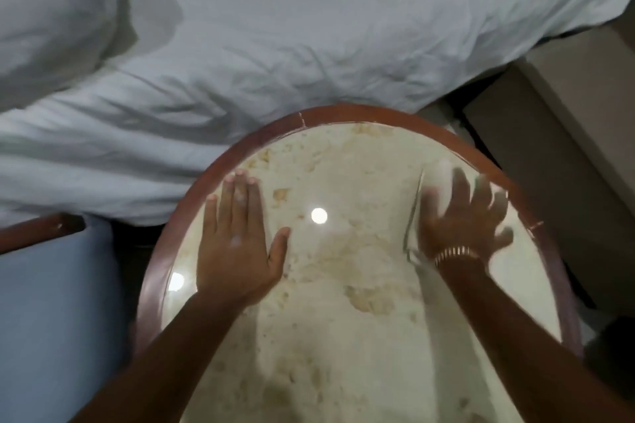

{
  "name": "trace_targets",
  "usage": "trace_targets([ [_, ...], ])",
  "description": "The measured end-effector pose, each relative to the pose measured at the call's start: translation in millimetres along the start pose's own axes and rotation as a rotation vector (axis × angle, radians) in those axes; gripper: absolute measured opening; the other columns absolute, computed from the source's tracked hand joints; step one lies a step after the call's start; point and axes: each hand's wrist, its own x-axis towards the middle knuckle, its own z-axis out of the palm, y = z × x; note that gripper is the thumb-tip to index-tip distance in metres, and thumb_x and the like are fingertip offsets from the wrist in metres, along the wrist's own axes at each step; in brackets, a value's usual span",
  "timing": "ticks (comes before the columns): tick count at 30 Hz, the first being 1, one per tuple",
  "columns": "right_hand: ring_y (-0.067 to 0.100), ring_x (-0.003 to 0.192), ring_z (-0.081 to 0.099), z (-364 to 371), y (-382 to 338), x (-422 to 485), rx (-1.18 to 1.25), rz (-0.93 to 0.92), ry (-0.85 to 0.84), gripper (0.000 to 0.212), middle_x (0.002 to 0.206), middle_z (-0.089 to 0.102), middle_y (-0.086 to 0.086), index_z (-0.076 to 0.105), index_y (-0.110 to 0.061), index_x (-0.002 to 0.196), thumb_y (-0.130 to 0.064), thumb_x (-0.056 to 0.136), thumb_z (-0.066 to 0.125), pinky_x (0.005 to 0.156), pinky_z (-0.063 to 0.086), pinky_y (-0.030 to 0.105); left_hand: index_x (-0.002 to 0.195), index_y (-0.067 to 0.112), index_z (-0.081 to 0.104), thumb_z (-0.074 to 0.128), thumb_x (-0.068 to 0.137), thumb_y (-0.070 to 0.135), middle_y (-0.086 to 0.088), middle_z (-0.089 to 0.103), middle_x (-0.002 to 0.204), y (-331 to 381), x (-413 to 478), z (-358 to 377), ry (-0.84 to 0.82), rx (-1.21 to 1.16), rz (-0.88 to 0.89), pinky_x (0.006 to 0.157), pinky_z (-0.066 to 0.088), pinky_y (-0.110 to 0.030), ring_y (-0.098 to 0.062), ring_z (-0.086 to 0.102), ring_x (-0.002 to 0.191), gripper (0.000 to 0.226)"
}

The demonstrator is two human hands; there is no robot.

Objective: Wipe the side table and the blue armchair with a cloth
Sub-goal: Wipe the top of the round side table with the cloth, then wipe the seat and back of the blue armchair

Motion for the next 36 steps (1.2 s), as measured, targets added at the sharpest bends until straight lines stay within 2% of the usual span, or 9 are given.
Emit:
trace_targets([
  [3, 0.039, 0.153, 0.008, 5.5, -90.2, 42.2, 0.086, -0.113, -0.02, 0.067, 0.166, 0.02, 0.01, 0.025, -0.029, 0.155, -0.06, 0.097, 0.037, 0.116, 0.016, 0.071, 0.156, 0.001, 0.026, 0.038, 0.098, 0.048, -0.021, 0.026, 0.166, -3.3, -7.9, -2.5, 0.03, -0.04, -0.019, 0.125, 0.024, -0.055, -0.033, 0.02, 0.156, 0.076],
  [6, 0.04, 0.154, 0.007, 29.8, -168.5, -14.9, -0.029, -0.493, -0.114, 0.074, 0.168, 0.015, 0.008, 0.021, -0.031, 0.156, -0.066, 0.092, 0.036, 0.114, 0.016, 0.068, 0.151, -0.002, 0.038, 0.042, 0.096, 0.042, -0.024, 0.036, 0.16, -30.9, -32.0, -14.7, 0.036, -0.021, -0.076, 0.123, 0.028, -0.057, -0.037, 0.03, 0.152, 0.07],
  [12, 0.038, 0.133, 0.043, 39.2, -221.2, -156.4, -0.062, -0.982, -0.211, 0.059, 0.139, 0.056, 0.0, 0.057, -0.033, 0.127, -0.053, 0.071, 0.063, 0.091, 0.04, 0.05, 0.142, -0.007, 0.049, 0.03, 0.099, 0.049, -0.027, 0.047, 0.152, -152.5, -113.8, -87.9, -0.067, 0.09, -0.347, 0.116, 0.037, -0.06, -0.043, 0.042, 0.144, 0.073],
  [15, 0.039, 0.114, 0.06, 37.6, -244.2, -200.7, 0.054, -1.155, -0.252, 0.052, 0.121, 0.069, 0.0, 0.068, -0.028, 0.113, -0.042, 0.063, 0.072, 0.082, 0.047, 0.048, 0.142, -0.007, 0.05, 0.04, 0.096, 0.044, -0.028, 0.048, 0.151, -207.8, -164.6, -120.6, -0.05, 0.133, -0.451, 0.115, 0.039, -0.061, -0.043, 0.042, 0.144, 0.07],
  [20, 0.036, 0.13, 0.047, 63.3, -341.3, -275.4, 0.412, -1.115, -0.479, 0.062, 0.14, 0.059, -0.004, 0.059, -0.032, 0.133, -0.045, 0.072, 0.059, 0.104, 0.04, 0.053, 0.143, -0.006, 0.048, 0.023, 0.1, 0.055, -0.028, 0.047, 0.152, -268.6, -227.8, -137.8, -0.069, 0.133, -0.623, 0.115, 0.036, -0.062, -0.044, 0.04, 0.145, 0.079],
  [24, 0.04, 0.152, 0.011, 113.1, -352.6, -321.3, 0.024, -1.007, -0.384, 0.074, 0.167, 0.019, -0.003, 0.031, -0.046, 0.15, -0.07, 0.084, 0.052, 0.115, 0.024, 0.059, 0.139, -0.008, 0.052, 0.022, 0.1, 0.056, -0.029, 0.051, 0.148, -299.0, -247.0, -130.7, -0.04, 0.128, -0.688, 0.112, 0.04, -0.063, -0.046, 0.045, 0.141, 0.081],
  [27, 0.04, 0.151, 0.016, 119.3, -347.2, -317.5, -0.036, -1.002, -0.309, 0.072, 0.167, 0.021, 0.001, 0.031, -0.04, 0.152, -0.067, 0.088, 0.05, 0.12, 0.023, 0.053, 0.14, -0.009, 0.05, 0.04, 0.097, 0.045, -0.029, 0.05, 0.149, -316.6, -274.7, -127.6, 0.07, 0.093, -0.919, 0.114, 0.038, -0.062, -0.046, 0.043, 0.143, 0.07],
  [30, 0.048, 0.144, 0.019, 111.3, -389.4, -331.8, 0.026, -0.835, -0.359, 0.066, 0.164, 0.022, 0.0, 0.035, -0.042, 0.148, -0.067, 0.088, 0.048, 0.113, 0.03, 0.06, 0.139, -0.011, 0.049, 0.039, 0.096, 0.044, -0.032, 0.049, 0.149, -330.7, -312.5, -120.1, 0.072, 0.06, -1.075, 0.115, 0.035, -0.063, -0.048, 0.041, 0.144, 0.071],
  [36, 0.048, 0.145, 0.03, 109.3, -329.5, -428.3, -0.139, -1.566, -0.241, 0.071, 0.162, 0.035, 0.006, 0.038, -0.04, 0.15, -0.067, 0.086, 0.049, 0.103, 0.037, 0.061, 0.147, -0.007, 0.041, 0.033, 0.095, 0.046, -0.028, 0.04, 0.157, -345.8, -350.9, -109.5, 0.041, 0.029, -1.142, 0.117, 0.033, -0.063, -0.045, 0.036, 0.147, 0.075],
])
